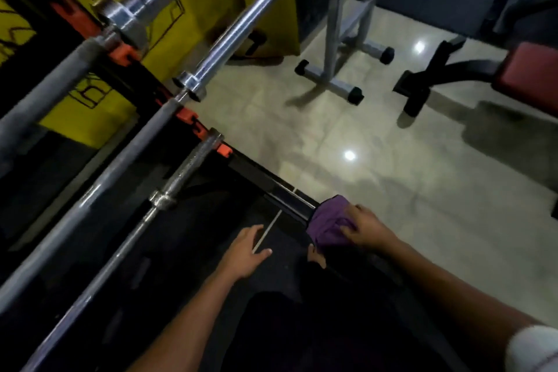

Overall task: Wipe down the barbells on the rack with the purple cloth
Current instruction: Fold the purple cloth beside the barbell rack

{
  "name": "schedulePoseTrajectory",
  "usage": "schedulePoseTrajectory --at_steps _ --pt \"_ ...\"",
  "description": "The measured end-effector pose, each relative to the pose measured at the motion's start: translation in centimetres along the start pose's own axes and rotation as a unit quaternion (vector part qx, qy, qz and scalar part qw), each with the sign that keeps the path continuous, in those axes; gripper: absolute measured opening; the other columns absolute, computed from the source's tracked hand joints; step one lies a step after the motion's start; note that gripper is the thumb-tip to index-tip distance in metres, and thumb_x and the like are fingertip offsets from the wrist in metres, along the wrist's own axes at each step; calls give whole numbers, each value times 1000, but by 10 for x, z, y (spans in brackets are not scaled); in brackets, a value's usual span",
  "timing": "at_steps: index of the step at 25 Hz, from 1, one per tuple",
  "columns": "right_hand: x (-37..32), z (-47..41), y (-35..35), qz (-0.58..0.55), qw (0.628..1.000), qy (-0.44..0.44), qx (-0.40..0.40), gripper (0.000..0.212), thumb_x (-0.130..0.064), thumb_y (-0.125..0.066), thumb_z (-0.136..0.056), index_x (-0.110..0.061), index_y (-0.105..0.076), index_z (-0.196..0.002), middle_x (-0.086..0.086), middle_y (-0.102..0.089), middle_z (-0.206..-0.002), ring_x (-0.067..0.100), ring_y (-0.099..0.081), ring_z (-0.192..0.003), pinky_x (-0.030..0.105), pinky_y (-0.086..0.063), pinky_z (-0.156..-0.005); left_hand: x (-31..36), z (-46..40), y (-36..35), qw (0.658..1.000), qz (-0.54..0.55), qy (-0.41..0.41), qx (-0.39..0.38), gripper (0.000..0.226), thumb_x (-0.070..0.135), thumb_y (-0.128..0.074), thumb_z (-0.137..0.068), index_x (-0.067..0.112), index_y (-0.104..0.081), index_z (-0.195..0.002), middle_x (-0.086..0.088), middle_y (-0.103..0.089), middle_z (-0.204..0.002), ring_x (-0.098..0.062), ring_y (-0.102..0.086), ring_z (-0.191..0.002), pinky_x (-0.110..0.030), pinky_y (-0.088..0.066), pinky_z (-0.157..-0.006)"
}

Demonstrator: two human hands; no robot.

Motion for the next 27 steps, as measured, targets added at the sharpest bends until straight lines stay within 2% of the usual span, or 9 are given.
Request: schedulePoseTrajectory --at_steps 2,5,8,14,16,19,22,24,27 --pt "-3 -30 3 41 999 -17 -12 61 -52 -52 -81 -15 -52 -129 10 -54 -127 33 -53 -119 39 -45 -101 -2 -44 13 1000 -11 -9 1 73 34 -71 -90 14 -36 -151 -12 -38 -149 -26 -42 -138 -27 -31 -113" --pt "-16 -58 6 91 996 9 -10 71 -43 -61 -84 -16 -42 -146 10 -43 -148 35 -46 -130 45 -45 -105 -1 -103 23 1000 -9 -5 26 79 37 -70 -90 13 -31 -154 -14 -28 -157 -30 -34 -144 -32 -28 -117" --pt "-15 -80 -5 143 989 33 -34 82 -47 -57 -81 -18 -33 -154 7 -35 -158 33 -38 -141 46 -43 -108 -1 -155 15 997 -59 -25 36 87 44 -66 -92 16 -18 -159 -11 -4 -167 -31 -12 -152 -41 -23 -121" --pt "-16 -79 -17 260 964 27 -42 41 -44 -51 -96 -18 -53 -127 6 -55 -129 32 -51 -120 42 -46 -90 -12 -177 -6 980 -183 -64 42 106 49 -65 -90 20 11 -158 -8 28 -163 -26 21 -151 -51 -20 -119" --pt "-27 -65 -9 274 961 18 -34 39 -47 -49 -96 -22 -54 -125 2 -58 -127 30 -53 -116 41 -45 -88 -13 -177 11 984 -162 -73 -8 102 46 -65 -91 19 7 -159 -8 26 -163 -25 16 -153 -50 -18 -121" --pt "-71 -25 15 224 974 39 -21 40 -59 -50 -96 -24 -59 -115 -2 -64 -117 27 -54 -108 38 -45 -84 1 -152 50 986 -130 -75 -77 89 41 -63 -94 14 -9 -160 -12 0 -167 -26 -8 -154 -38 -19 -122" --pt "-131 15 54 149 983 109 8 33 -47 -56 -96 -18 -62 -109 2 -66 -106 25 -57 -100 39 -49 -84 29 -96 81 981 -85 -160 -71 86 43 -67 -90 15 -21 -157 -12 -25 -163 -23 -27 -149 -22 -21 -116" --pt "-175 42 86 116 980 156 37 24 -39 -59 -97 -16 -61 -103 -2 -64 -98 19 -55 -94 27 -45 -84 49 -47 105 972 -4 -227 -63 101 62 -67 -77 21 -22 -157 -4 -29 -162 -16 -29 -148 -16 -19 -115" --pt "-230 82 128 55 970 218 91 25 -41 -59 -99 -17 -60 -94 -7 -58 -87 13 -54 -86 21 -39 -76 66 13 145 949 51 -311 -8 109 77 -65 -73 34 -13 -158 16 -23 -162 0 -15 -150 -27 -12 -123"
Point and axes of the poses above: each hand's wrist, its own z-axis away from the middle knuckle, its own y-axis out of the back of the hand, x = y × z, the point moved 3 cm from there along -z, towards the middle knuckle
